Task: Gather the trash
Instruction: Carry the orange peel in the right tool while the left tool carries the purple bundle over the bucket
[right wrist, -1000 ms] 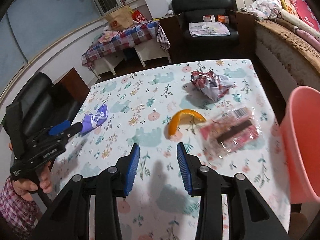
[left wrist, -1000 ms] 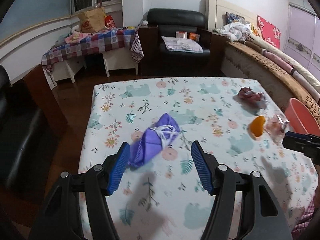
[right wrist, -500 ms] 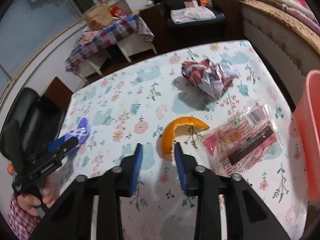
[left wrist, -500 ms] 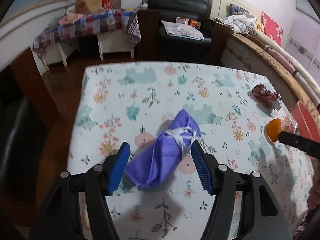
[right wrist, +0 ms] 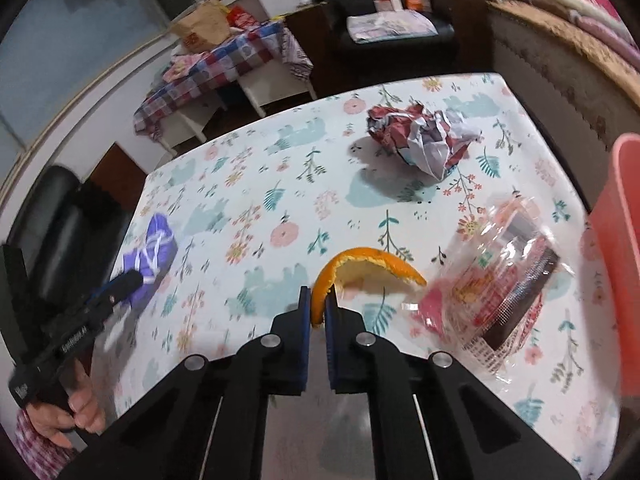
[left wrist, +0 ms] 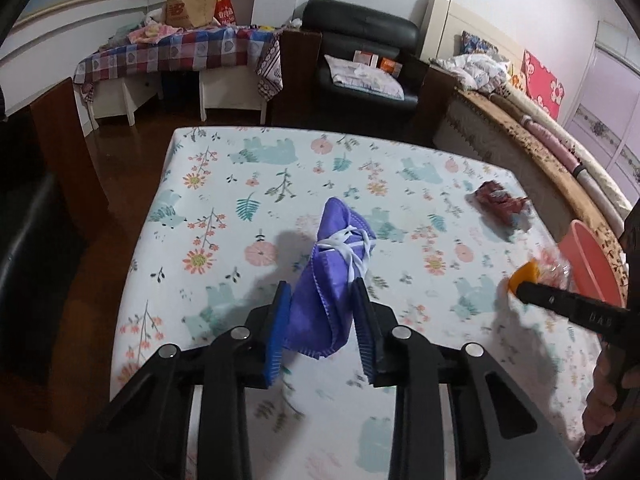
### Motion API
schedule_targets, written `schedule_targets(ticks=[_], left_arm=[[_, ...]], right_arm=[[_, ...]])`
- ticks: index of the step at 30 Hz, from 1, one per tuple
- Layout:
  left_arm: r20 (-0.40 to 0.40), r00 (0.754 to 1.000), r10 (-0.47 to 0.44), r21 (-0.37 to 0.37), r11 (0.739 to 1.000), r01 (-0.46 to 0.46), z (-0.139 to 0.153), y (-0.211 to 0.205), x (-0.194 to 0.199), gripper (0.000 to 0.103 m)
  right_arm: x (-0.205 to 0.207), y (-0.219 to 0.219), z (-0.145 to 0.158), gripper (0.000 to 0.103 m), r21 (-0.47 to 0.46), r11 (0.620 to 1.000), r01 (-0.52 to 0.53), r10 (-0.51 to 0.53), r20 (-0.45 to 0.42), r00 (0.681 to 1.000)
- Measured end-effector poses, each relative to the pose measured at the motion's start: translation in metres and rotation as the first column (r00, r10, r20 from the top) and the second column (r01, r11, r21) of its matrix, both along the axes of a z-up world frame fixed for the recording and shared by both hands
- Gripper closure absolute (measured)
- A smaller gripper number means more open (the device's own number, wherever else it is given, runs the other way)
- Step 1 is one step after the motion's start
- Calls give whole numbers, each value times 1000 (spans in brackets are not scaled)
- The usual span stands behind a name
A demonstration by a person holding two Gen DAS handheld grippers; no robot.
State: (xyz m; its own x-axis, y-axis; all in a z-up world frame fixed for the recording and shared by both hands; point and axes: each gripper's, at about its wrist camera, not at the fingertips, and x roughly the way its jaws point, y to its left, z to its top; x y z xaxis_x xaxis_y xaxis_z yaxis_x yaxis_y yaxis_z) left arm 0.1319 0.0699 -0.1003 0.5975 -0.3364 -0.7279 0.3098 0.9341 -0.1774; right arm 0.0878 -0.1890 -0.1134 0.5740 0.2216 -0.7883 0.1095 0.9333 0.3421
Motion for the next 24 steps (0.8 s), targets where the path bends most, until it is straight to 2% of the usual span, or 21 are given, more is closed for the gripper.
schedule_targets(ticks=[5,11,16,24], left_arm=[[28,1000,-7,-45,999,9,17,-12,-26,73],[50,998,-34,-76,996,38,32,-35,-54,73],[44,997,-62,-80,995,65,38,-57,-73,73],[36,992,-117,-86,989,120,45,-91,-94,73]], right_arm=[[-30,12,18,97,-82,994,-75,79,54,995],[-62,19,27,97,-123,985,-124,134,73,988],[-82,13,33,97,-129,982,-137,149,92,985],[-111,-5,51,97,-193,975,-108,139,150,979]])
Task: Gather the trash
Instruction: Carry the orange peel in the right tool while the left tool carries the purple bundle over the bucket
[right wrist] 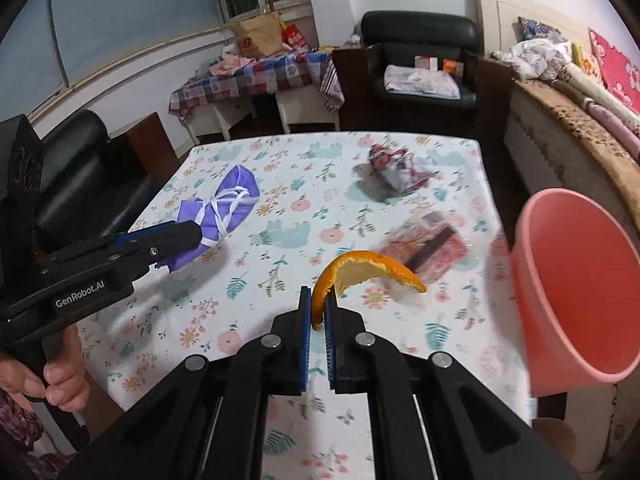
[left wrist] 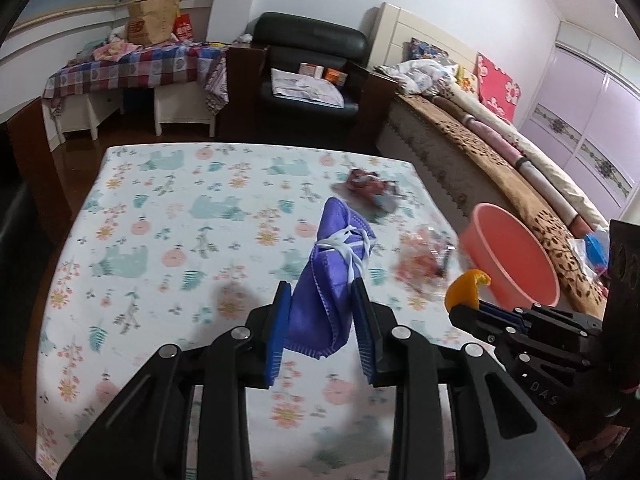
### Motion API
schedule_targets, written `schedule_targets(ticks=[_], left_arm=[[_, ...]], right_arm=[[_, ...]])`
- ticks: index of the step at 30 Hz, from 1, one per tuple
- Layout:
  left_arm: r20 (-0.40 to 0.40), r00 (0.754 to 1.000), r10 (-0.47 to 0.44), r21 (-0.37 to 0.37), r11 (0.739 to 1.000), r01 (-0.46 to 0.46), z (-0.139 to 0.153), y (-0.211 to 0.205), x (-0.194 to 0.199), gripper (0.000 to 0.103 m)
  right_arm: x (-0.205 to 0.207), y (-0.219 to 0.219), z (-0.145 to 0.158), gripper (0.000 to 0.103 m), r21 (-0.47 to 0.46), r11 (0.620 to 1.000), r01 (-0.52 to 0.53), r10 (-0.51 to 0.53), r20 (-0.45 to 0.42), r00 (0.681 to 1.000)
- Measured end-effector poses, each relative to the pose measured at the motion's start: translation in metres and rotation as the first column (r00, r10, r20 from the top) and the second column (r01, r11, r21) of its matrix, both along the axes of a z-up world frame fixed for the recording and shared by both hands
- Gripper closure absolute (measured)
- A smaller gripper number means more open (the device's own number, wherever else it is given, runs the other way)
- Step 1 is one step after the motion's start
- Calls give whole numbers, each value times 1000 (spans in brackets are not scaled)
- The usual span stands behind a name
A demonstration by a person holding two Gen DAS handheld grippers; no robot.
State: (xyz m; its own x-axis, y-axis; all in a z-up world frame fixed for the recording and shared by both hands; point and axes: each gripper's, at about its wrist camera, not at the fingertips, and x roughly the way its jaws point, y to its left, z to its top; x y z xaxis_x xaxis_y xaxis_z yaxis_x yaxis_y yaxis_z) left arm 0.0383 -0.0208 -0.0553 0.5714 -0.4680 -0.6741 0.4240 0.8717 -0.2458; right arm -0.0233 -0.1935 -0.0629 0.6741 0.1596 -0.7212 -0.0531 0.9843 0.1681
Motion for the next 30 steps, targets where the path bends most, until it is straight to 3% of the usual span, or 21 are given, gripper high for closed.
schedule_targets(ticks=[9,16,30], left_arm=[[37,997,-72,-11,997,72,22,-47,-16,73],[62,991,-122,-6,992,123,27,-78,-31,73],[56,977,-208,-2,978,208,33,-147,-31,73]], right_arm=[[-25,-57,19,97,5,991,130,-130,42,991],[-37,-119,31,97,45,966,256,-259,78,963],[-55,-190,22,97,59,925,376,-379,86,921]])
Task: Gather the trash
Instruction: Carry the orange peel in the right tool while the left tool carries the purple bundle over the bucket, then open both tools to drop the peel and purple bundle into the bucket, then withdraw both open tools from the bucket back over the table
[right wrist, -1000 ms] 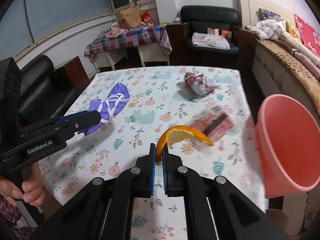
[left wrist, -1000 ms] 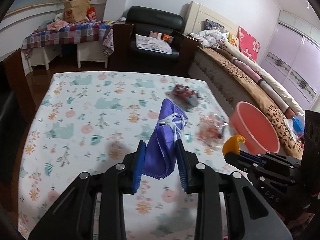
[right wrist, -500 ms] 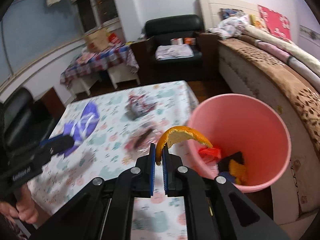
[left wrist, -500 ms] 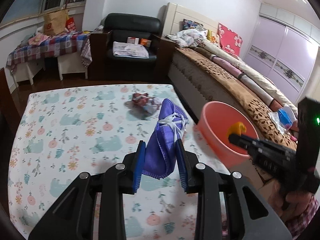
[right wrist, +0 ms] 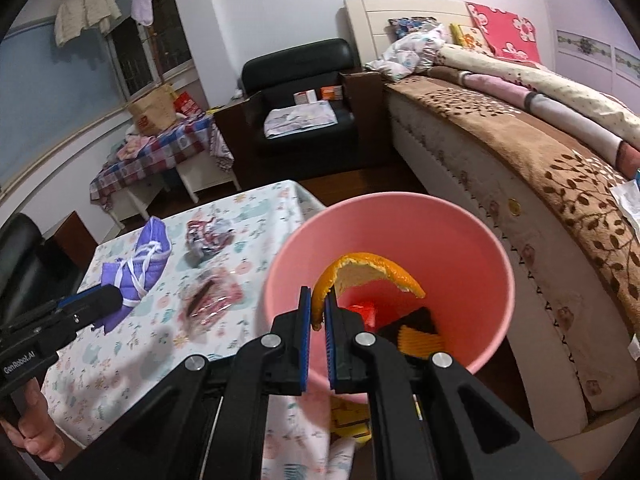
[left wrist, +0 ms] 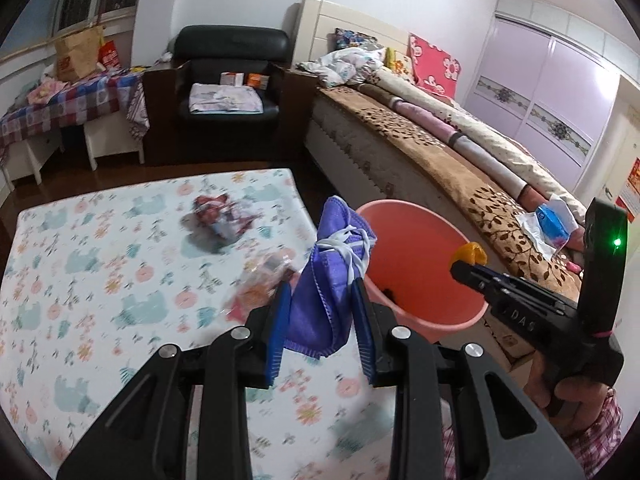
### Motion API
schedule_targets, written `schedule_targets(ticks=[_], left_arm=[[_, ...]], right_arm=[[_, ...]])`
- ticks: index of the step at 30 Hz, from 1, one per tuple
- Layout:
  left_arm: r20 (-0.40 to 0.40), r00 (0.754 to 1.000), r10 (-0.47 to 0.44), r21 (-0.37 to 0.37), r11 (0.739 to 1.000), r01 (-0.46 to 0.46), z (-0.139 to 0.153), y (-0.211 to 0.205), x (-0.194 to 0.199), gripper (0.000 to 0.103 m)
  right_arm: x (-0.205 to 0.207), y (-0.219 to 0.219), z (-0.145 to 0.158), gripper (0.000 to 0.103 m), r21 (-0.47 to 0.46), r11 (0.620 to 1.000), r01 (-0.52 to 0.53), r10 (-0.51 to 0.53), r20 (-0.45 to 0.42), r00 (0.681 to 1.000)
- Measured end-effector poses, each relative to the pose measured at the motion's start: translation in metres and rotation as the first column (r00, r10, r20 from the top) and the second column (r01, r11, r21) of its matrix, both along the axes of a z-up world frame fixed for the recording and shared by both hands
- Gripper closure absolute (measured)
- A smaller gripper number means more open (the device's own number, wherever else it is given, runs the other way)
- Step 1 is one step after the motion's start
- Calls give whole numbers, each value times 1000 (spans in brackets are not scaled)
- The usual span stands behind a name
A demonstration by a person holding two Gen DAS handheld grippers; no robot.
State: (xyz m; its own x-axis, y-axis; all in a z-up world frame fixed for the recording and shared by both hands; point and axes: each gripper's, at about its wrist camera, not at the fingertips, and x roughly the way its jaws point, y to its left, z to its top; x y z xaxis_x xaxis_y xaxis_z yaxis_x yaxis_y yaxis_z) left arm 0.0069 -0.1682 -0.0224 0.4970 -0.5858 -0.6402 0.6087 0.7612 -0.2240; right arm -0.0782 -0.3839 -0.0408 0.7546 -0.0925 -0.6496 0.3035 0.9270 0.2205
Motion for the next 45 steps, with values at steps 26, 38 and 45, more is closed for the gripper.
schedule_targets(ticks=[26,38,45], left_arm=[[-27,984,-176,68,982,177,-28,-115,13,72],[-45,982,-185,73,979,188,-33,-131,26,72],[-25,978,-205,88,974,207,-25,-138,31,65]], right_arm=[[0,-60,-38,97,121,987,110,-102,-72,992],[18,-57,-53,97,111,989,93,-80,-122,989],[25,-55,-59,80,100,992,78,-65,-123,990]])
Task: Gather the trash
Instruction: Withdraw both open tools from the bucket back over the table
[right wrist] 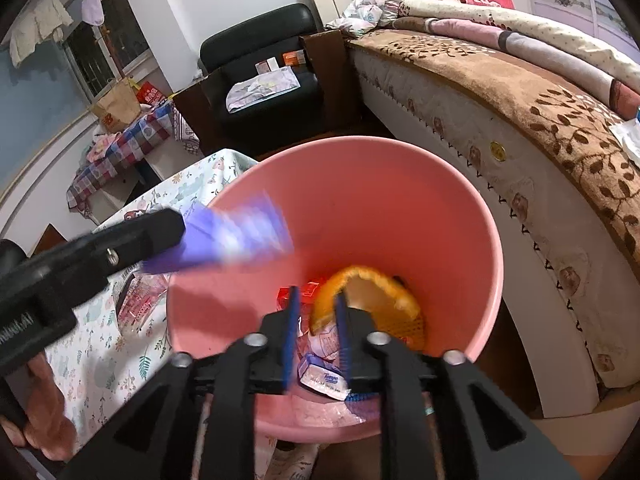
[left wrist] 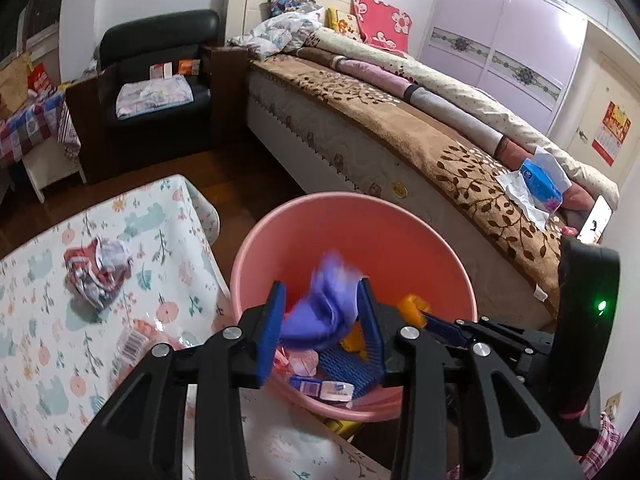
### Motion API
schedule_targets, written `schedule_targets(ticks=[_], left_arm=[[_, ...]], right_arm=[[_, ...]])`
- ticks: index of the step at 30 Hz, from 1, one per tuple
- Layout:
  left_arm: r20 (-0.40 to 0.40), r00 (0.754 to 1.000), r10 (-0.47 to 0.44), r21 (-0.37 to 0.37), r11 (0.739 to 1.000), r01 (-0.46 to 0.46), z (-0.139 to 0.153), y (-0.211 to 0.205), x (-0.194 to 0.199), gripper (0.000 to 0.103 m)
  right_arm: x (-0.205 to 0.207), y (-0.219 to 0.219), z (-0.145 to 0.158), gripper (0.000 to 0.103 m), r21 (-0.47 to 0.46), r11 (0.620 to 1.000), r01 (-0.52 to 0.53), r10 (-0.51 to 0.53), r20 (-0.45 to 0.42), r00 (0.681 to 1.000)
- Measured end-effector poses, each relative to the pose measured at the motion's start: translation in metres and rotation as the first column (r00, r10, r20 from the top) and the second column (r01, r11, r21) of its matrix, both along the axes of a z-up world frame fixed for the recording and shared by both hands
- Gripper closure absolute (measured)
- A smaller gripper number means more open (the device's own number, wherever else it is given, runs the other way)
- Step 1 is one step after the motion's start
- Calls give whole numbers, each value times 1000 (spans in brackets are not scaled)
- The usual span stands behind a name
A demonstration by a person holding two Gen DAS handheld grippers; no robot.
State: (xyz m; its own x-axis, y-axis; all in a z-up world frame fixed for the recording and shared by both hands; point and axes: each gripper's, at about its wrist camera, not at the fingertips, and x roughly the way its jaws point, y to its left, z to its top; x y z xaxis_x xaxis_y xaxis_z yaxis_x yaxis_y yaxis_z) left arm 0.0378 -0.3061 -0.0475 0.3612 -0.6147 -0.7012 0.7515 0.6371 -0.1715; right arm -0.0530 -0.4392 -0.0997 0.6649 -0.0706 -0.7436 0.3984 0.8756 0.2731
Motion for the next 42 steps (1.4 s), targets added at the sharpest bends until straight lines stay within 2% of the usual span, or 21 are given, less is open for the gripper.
schedule_targets(ticks=[2,3,9,12,16,22,29,35,39,42], left_arm=[[14,1000,-5,-12,1000,5,6,1,0,54],[21,1000,-3,-19,1000,3,8,2,-1,51],[34,999,3,-31,1000,-2,14,10,-6,51],[39,999,23,-41,999,-22,17,16,-10,51],[8,998,56,-31,998,-56,18,28,-11,51],[30,994,103,-34,994,-102,21,55,-22,51],[60,984,166,-25,986,-165,21,92,-43,51],[62,971,232,-22,973,-231,18,126,-58,51],[75,961,265,-21,964,-265,18,145,-67,51],[71,955,287,-26,958,-286,17,157,-71,51]], right_arm=[[-1,2,0,67,-2,1000,-2,2,7,1000],[-1,2,1,66,-4,1000,-1,1,11,1000],[-6,6,11,66,-31,1000,-4,5,34,999],[-11,12,19,66,-55,998,-8,11,53,999],[-19,21,30,64,-77,997,-13,19,80,997],[-35,38,46,64,-87,996,-21,32,118,993],[-55,76,57,64,-43,998,-49,56,161,985],[-71,115,60,64,-60,996,-60,69,167,984],[-81,124,62,64,-25,999,-40,44,175,984],[-88,129,63,64,-33,999,-40,45,166,985]])
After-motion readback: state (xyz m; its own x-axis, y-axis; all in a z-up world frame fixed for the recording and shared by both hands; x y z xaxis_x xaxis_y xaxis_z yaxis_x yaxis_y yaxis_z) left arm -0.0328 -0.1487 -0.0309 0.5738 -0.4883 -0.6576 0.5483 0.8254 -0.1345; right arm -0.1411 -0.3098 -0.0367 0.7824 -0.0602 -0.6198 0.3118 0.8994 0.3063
